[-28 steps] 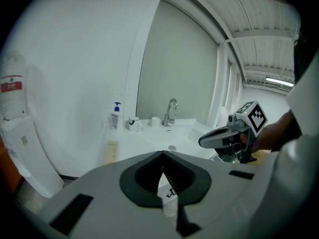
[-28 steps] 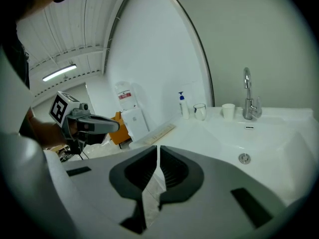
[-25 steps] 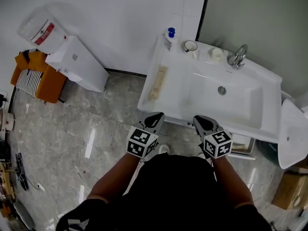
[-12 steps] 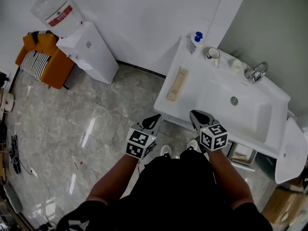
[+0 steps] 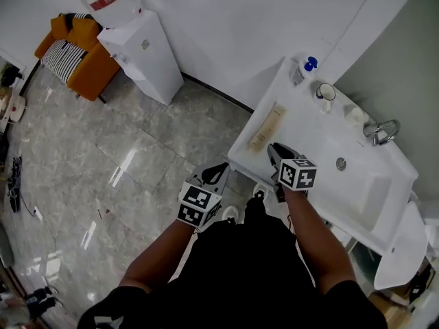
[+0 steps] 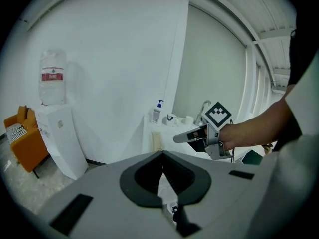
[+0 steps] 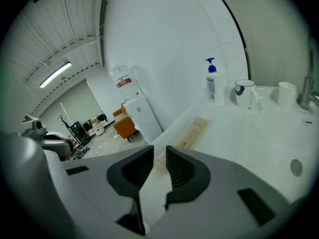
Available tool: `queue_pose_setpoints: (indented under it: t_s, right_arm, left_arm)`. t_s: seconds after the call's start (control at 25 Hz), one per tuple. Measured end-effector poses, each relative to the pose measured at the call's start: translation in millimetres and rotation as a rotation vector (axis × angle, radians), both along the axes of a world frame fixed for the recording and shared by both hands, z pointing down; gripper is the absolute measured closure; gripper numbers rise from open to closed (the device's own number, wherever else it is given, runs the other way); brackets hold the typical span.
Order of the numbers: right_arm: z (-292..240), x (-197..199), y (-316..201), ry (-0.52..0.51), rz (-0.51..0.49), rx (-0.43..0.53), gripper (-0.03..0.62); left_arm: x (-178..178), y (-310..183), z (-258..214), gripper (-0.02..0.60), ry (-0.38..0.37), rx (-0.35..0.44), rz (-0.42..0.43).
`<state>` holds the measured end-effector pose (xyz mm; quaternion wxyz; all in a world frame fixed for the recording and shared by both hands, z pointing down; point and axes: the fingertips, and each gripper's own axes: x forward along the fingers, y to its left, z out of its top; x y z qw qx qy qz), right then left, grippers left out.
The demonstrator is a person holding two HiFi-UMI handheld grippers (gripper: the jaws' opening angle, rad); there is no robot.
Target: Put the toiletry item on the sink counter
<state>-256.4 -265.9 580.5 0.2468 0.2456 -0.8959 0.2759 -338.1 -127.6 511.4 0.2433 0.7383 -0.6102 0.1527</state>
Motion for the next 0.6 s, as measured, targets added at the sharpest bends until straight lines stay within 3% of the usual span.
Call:
queue_pose_setpoints:
  t_s: [0.2,0.44,0.6]
  right_arm:
    - [32,-14,-30,0.012,0.025,-0.144,0.490]
    - [60,-33,-54,0.068,0.012,-0.190,0.442]
    - [77,-40,-63,0.097,0.056,-0.234,0.391]
  left_arm:
    - [-3,-9,6,0.581,-0.007,-0.026,-0.033]
    - [-7,-25,9,0.581,0.000,-0.041,-0.072]
    - [-10,-31,9,0.581,-0.002,-0.048,-0.094]
